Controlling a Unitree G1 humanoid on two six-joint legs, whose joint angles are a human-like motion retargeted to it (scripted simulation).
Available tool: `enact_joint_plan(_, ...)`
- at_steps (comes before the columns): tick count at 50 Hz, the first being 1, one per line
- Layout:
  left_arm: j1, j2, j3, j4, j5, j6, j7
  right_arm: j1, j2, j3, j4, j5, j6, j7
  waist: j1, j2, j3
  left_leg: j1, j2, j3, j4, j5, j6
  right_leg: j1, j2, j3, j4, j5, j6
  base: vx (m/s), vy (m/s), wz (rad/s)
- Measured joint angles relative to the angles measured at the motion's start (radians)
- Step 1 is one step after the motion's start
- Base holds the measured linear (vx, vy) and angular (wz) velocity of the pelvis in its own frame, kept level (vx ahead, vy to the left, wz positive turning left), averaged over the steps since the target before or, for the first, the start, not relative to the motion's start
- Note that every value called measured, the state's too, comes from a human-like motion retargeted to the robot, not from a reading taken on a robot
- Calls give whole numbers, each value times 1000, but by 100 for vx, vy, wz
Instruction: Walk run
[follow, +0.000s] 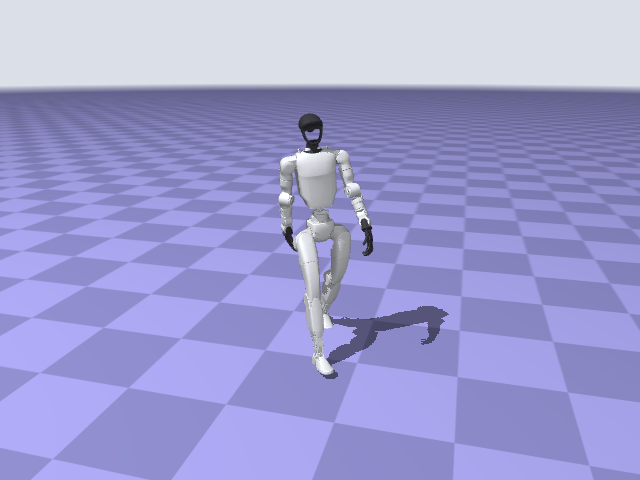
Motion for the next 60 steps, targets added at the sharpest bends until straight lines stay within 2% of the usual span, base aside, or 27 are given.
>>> enact_joint_plan(3,126,-15,-16,156,-16,24,9,-59,-15,-10,-24,79,-41,-44,0,6,5,-82,26,22,275,337,-82,51,38,74,78,-44,-64,113,-66,-30)
enact_joint_plan(5,196,-7,-36,248,-45,61,8,-119,-24,-6,-50,118,-48,-37,10,20,35,-191,78,53,586,444,-87,123,95,43,91,-89,-107,95,-56,-65)
enact_joint_plan(6,229,-10,-32,272,-33,84,5,-153,-30,-10,-73,129,-44,-30,15,-9,30,-228,69,90,626,444,-53,152,67,25,79,-99,-110,85,-49,-58)
enact_joint_plan(10,382,-52,19,293,76,187,17,-263,-46,-18,-204,153,-78,-64,62,-64,33,-408,47,177,746,272,32,258,97,109,22,-137,-113,98,-47,-63)
enact_joint_plan(13,488,-75,39,293,150,192,2,-306,-74,30,-316,177,-152,-163,175,-117,47,-573,-29,203,702,122,52,345,90,124,-40,-135,-112,95,-34,-159)
enact_joint_plan(15,547,-81,38,293,188,190,-9,-325,-97,59,-390,187,-189,-214,230,-133,53,-663,-41,200,584,38,60,391,113,138,-67,-140,-125,87,-28,-128)
enact_joint_plan(20,635,-81,55,293,284,242,-10,-369,-159,76,-497,179,-241,-241,336,-116,76,-753,10,254,77,14,154,518,199,155,-89,-189,-176,108,-22,-91)
enact_joint_plan(22,647,-75,61,293,290,278,-16,-375,-175,67,-497,175,-239,-226,363,-122,77,-765,-3,275,-96,-51,157,570,215,172,-85,-201,-192,120,-15,-54)
enact_joint_plan(25,631,-55,68,293,256,332,-41,-358,-178,44,-459,172,-214,-200,356,-139,60,-765,-57,251,-241,-132,113,633,217,119,-68,-157,-172,124,-12,14)
enact_joint_plan(28,590,-41,100,293,213,343,-35,-292,-150,13,-380,168,-179,-190,410,-167,21,-759,-15,343,-124,-109,136,667,204,101,1,49,-59,131,-10,-56)
enact_joint_plan(30,550,-37,129,293,181,316,-17,-239,-120,-4,-308,159,-152,-179,444,-178,1,-744,-5,298,-70,-11,125,674,202,106,90,272,73,132,-8,-55)
enact_joint_plan(31,518,-31,133,293,154,294,-19,-216,-104,0,-268,161,-134,-173,410,-186,5,-754,-39,200,-8,-23,142,640,224,119,209,350,140,130,-16,60)
enact_joint_plan(32,479,-23,133,293,125,274,-23,-197,-89,5,-224,166,-115,-165,378,-197,16,-758,-75,116,55,-50,153,596,240,118,349,402,194,154,-36,125)
enact_joint_plan(33,428,-11,123,293,92,258,-34,-189,-81,15,-175,178,-95,-154,353,-213,37,-750,-116,63,118,-104,152,535,245,87,530,402,220,143,-46,89)
enact_joint_plan(34,372,0,110,293,61,249,-41,-180,-70,15,-132,179,-75,-134,346,-210,46,-723,-94,93,151,-144,153,488,255,66,636,402,228,115,-46,43)
enact_joint_plan(35,312,9,96,292,31,244,-46,-170,-59,10,-91,173,-55,-110,348,-197,49,-686,-40,163,170,-176,154,448,267,51,704,402,228,82,-19,5)
enact_joint_plan(37,208,7,93,255,12,252,-32,-129,-24,5,-53,143,-24,-50,345,-115,32,-585,45,190,98,-189,160,376,333,43,658,344,164,91,-1,2)
enact_joint_plan(38,166,-3,98,224,13,253,-21,-104,-8,7,-41,129,-20,-26,336,-100,35,-540,33,167,73,-200,160,334,322,26,671,287,114,107,-9,30)
enact_joint_plan(40,89,-19,90,156,5,229,-9,-55,20,24,-17,114,-40,-4,299,-80,46,-455,17,133,17,-203,147,249,301,34,661,178,75,99,-15,84)
enact_joint_plan(43,-5,-25,25,54,-61,154,-28,15,50,53,1,67,-96,9,193,-27,49,-328,31,123,-84,-203,129,138,207,-13,519,32,41,109,-27,123)
enact_joint_plan(48,-129,26,-41,-103,-122,60,-120,91,72,106,30,-48,-99,-17,78,-29,56,-155,-18,101,-154,-269,108,36,0,-107,111,1,-4,96,-35,41)
enact_joint_plan(52,-182,86,-3,-160,-53,22,-182,86,76,103,48,-84,-24,-25,80,-22,39,-61,3,163,-157,-305,35,-38,2,-49,-169,-28,-56,104,-59,-60)
enact_joint_plan(53,-177,87,3,-160,-33,23,-171,85,76,85,48,-81,-12,-18,80,-13,29,-45,13,168,-144,-289,14,-39,-2,-96,-194,-44,-51,110,-62,-39)
enact_joint_plan(55,-158,76,14,-135,-12,42,-119,75,74,43,48,-55,-7,-3,69,9,8,-27,35,156,-103,-199,-43,-30,-1,-174,-142,-31,-130,107,-58,8)
enact_joint_plan(57,-122,46,27,-73,-14,71,-55,57,64,-1,43,-8,-26,-5,39,13,-18,-26,43,105,-28,-8,-124,-18,-39,-295,-56,7,-118,111,-63,41)
enact_joint_plan(58,-98,32,38,-35,-16,80,-36,51,62,-21,31,15,-40,-12,25,14,-22,-29,43,69,31,126,-160,-7,-24,-212,-34,49,-131,135,-94,1)
enact_joint_plan(60,-29,11,59,40,-8,83,-35,22,55,-43,5,58,-75,-26,31,5,-20,-76,30,28,210,366,-230,13,27,-32,42,12,-183,133,-96,-93)
